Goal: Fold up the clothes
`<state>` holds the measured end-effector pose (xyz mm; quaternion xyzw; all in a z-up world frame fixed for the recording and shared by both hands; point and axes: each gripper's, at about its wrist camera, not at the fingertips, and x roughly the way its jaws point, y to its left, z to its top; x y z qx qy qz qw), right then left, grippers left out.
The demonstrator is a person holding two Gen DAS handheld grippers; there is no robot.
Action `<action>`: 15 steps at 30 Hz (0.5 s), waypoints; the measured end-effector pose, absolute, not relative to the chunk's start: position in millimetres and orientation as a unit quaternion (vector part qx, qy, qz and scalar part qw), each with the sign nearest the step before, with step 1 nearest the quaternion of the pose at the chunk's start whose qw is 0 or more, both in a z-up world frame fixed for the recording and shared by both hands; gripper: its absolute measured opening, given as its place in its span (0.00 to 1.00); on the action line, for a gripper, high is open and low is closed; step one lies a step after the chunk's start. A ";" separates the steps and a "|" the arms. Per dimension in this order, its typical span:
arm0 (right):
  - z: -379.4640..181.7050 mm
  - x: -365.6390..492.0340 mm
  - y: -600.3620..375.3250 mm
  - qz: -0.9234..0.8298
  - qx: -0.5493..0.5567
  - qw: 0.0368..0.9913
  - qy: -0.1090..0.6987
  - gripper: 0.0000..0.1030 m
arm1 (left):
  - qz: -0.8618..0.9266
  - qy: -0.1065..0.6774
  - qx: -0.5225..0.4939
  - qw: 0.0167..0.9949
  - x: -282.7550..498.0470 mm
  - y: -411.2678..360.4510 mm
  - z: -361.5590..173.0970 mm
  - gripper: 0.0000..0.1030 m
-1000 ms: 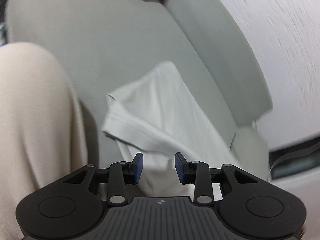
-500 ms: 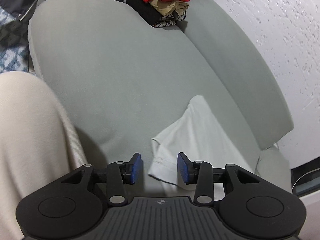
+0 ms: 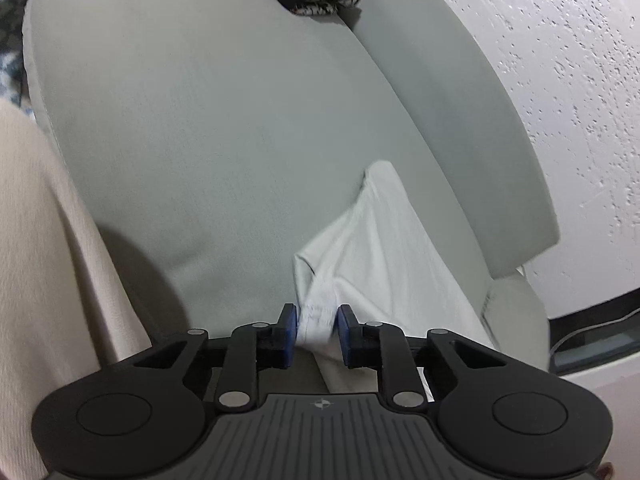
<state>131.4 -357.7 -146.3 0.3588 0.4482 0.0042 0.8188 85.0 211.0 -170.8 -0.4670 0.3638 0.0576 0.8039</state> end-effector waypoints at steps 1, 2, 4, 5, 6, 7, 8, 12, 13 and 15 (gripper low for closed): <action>-148.3 132.4 -357.2 0.005 0.360 0.819 0.447 0.07 | 0.052 0.368 -0.470 0.801 84.6 211.4 -170.9 0.14; -148.7 132.9 -357.6 0.004 0.365 0.818 0.444 0.07 | 0.048 0.376 -0.470 0.798 85.3 212.0 -170.1 0.02; -146.1 132.9 -358.0 0.002 0.373 0.817 0.440 0.05 | 0.043 0.398 -0.459 0.793 90.1 214.7 -163.7 0.01; -141.0 132.2 -357.6 0.001 0.374 0.819 0.436 0.05 | 0.039 0.398 -0.460 0.793 90.5 218.5 -158.1 0.01; -134.7 132.1 -357.6 -0.006 0.375 0.820 0.432 0.04 | 0.035 0.398 -0.461 0.792 91.0 222.3 -152.5 0.01; -128.1 132.3 -359.4 -0.008 0.384 0.816 0.431 0.04 | 0.030 0.397 -0.465 0.791 91.7 227.3 -146.4 0.01; -121.5 132.6 -361.2 -0.011 0.393 0.812 0.431 0.04 | 0.025 0.392 -0.473 0.789 93.2 234.8 -139.1 0.01; -98.3 136.6 -367.7 -0.011 0.413 0.796 0.442 0.04 | -0.004 0.388 -0.518 0.763 89.9 261.6 -112.8 0.01; -95.6 138.3 -366.9 -0.012 0.408 0.794 0.450 0.04 | -0.008 0.397 -0.519 0.757 92.4 265.3 -110.3 0.01; -96.5 142.4 -362.4 -0.021 0.381 0.794 0.473 0.04 | -0.004 0.434 -0.489 0.756 100.7 266.6 -109.2 0.01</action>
